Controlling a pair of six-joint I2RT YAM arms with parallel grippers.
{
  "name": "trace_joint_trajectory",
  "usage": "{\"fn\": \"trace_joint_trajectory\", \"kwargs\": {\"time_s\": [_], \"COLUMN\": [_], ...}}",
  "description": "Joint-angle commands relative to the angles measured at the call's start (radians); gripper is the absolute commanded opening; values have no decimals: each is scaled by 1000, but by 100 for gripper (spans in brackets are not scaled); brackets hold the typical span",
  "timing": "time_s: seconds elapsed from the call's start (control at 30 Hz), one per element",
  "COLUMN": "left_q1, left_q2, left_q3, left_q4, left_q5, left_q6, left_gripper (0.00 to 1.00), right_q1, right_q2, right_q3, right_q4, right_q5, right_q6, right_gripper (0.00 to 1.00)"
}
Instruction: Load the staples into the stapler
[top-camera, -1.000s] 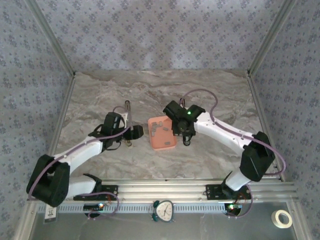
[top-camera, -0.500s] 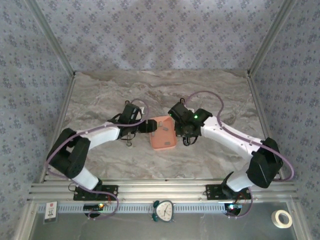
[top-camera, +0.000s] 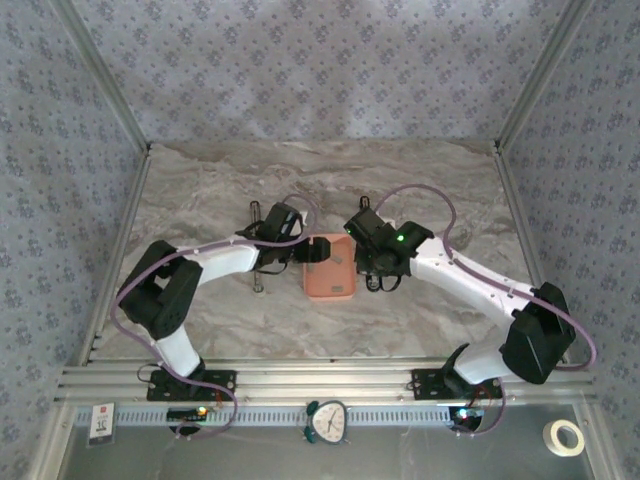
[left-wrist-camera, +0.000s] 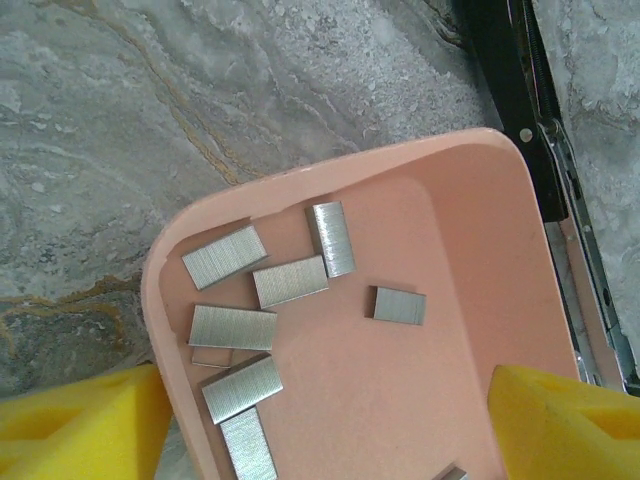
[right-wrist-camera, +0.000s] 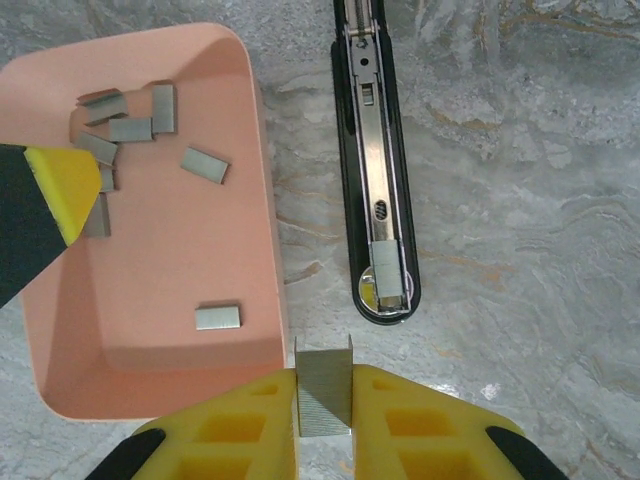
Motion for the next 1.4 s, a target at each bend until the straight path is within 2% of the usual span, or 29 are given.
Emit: {"fn": "trace_joint_trajectory", "kwargs": {"time_s": [0.0,0.2,0.47,0.67,0.87,1.07,1.37], "left_q1": [17,101,292,440,541,587,597], "left_q2": [-74,-217,-416,-500,-522,-529,-518], "left_q3": [21,-16,-114,-177,-204,-218,-238], "left_q4": [-57,-169,-307,-364,-377,-378,-366], "left_q5": [-22,-63,-76,-74,-73,-70,-60], "left_q6": [20,26,36,40,38,33,44], "left_gripper": [83,84,83,83,83,83,83], "right_q1": [19,78,162,189,193,191,185], "right_q2": [23,104,308,466,631,744,885], "right_q3": [42,155,335,483,642,724,838], "right_q4": [6,31,54,53,-27,-13,-48], "right_q5": [1,-22,-87,-142,-183,-220,-237], "right_q6": [-13,-13,-37,-2,15,19,22], "right_gripper": [19,19,19,19,19,19,19]}}
